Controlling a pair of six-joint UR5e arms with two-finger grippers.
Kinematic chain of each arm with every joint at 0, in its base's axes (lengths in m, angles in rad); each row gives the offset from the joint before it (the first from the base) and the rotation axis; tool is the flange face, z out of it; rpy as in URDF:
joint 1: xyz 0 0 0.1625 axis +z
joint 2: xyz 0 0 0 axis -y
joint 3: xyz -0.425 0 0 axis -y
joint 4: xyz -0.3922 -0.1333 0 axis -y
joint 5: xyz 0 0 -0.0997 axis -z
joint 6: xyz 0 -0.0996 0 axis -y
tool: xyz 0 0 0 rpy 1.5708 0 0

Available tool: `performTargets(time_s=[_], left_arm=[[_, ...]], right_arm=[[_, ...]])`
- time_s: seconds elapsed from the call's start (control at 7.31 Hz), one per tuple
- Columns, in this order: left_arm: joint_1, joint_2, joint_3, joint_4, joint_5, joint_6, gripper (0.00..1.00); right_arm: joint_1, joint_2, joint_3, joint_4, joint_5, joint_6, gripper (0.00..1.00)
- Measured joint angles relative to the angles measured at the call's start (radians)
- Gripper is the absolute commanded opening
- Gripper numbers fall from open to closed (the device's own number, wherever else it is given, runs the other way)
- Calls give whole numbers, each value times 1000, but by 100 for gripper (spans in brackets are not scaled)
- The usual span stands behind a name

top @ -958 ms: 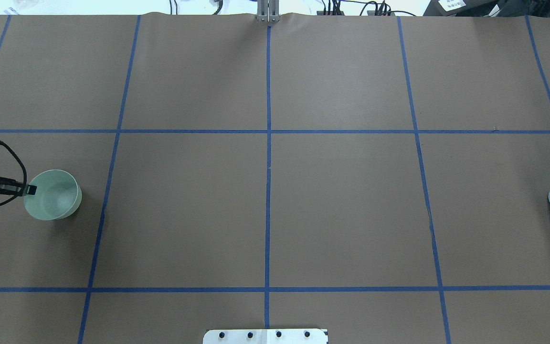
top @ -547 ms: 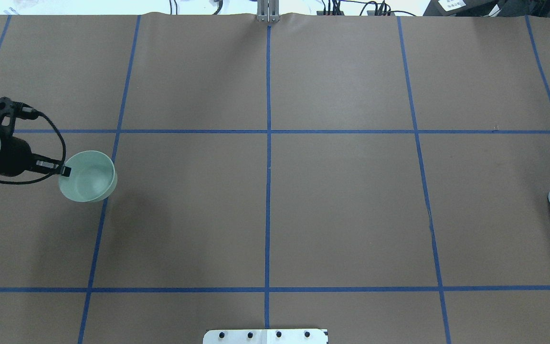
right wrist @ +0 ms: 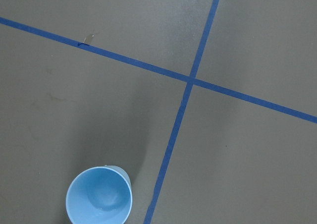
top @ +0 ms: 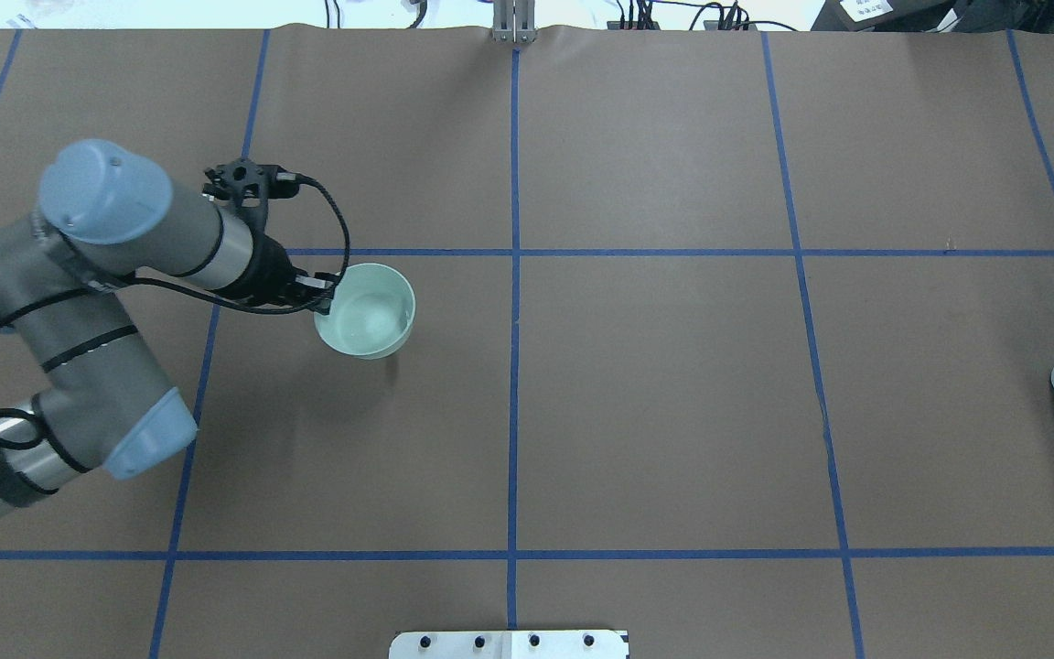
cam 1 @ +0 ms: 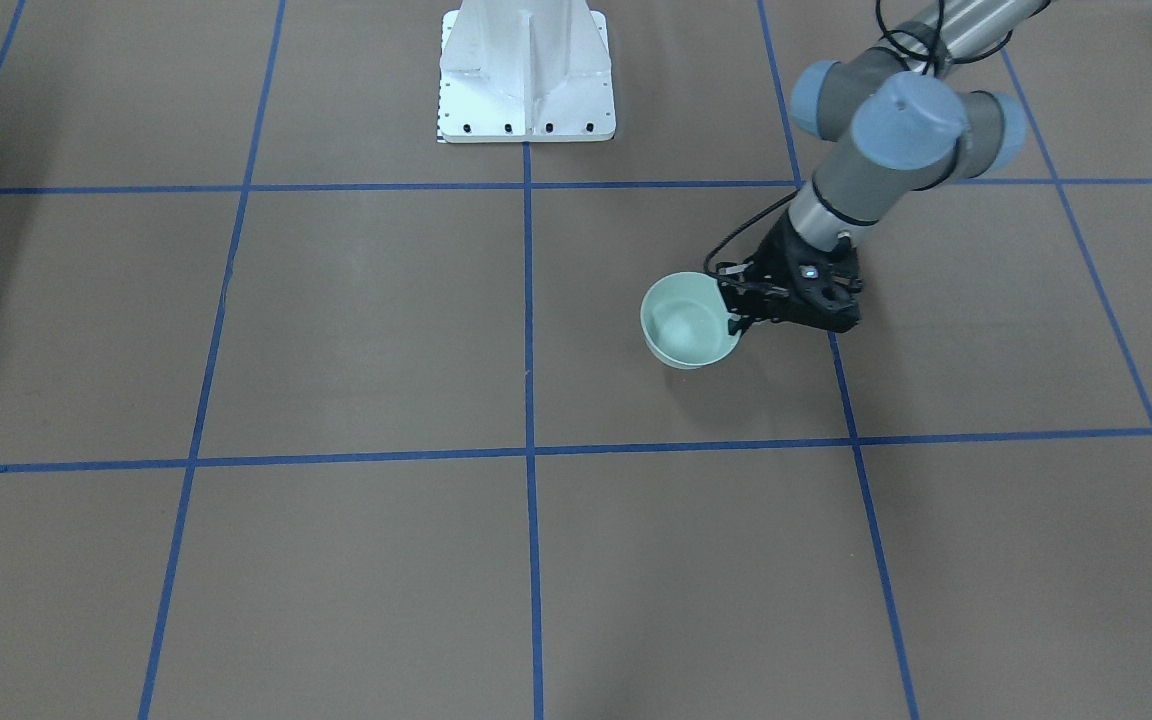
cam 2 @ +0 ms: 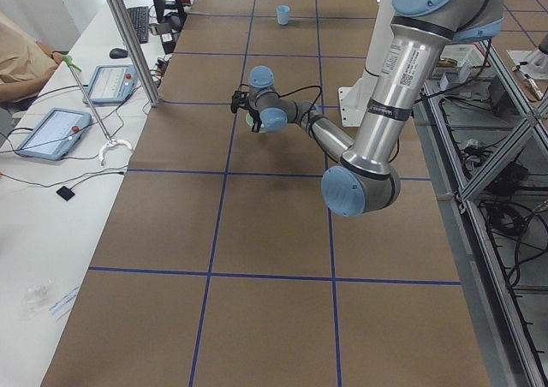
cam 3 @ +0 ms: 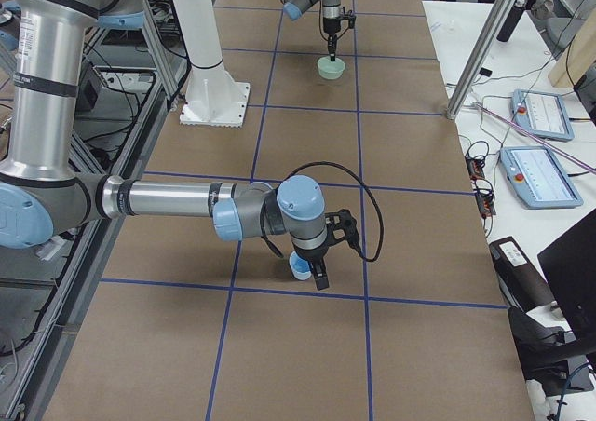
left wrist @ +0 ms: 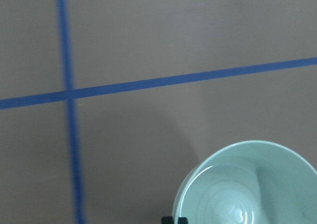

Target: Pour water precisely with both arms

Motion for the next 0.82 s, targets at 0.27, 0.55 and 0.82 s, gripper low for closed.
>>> performTargets(time_s=[0.27, 0.55, 0.82], left_arm=[[73, -148, 110, 2, 58, -79, 0], [118, -213, 171, 3, 108, -101, 12], [135, -225, 181, 3, 120, -103, 99]], right_arm=[[0, 2, -5, 0, -1, 0, 100], [0, 3, -6, 0, 0, 3, 100], [0, 3, -7, 1, 0, 6, 100]])
